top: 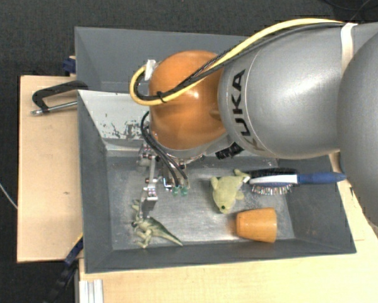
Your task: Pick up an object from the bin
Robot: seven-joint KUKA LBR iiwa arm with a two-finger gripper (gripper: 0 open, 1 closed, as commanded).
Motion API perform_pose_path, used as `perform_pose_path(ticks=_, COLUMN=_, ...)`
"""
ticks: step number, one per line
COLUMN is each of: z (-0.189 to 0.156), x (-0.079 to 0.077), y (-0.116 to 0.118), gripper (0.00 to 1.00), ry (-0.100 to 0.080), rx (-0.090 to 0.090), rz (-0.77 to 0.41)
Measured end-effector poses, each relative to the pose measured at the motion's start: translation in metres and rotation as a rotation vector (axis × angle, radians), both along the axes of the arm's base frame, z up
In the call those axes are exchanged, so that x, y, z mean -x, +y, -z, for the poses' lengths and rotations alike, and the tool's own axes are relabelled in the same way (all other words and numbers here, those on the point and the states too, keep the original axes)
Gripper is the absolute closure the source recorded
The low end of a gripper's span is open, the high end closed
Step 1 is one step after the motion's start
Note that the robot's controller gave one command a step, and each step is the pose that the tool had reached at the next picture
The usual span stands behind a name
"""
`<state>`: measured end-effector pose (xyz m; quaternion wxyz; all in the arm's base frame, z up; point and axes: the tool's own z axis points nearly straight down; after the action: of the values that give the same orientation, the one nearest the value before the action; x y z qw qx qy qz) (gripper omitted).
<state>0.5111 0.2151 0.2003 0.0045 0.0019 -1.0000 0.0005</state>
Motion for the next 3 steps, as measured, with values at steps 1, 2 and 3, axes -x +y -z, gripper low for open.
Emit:
perform_pose_path(ticks=1, z=0.104, x=-0.007, y=-0.026, gripper=0.00, ry=-0.012, rx=-0.009, rz=-0.158)
perform_pose_path(ticks=2, z=0.128, x=0.014, y=-0.069, gripper=0.00, ry=-0.015, rx=-0.005, rz=-0.566)
perform_pose_path(ticks=3, z=0.129, x=0.014, y=-0.069, gripper=1.00, ry=-0.015, rx=-0.005, rz=-0.564)
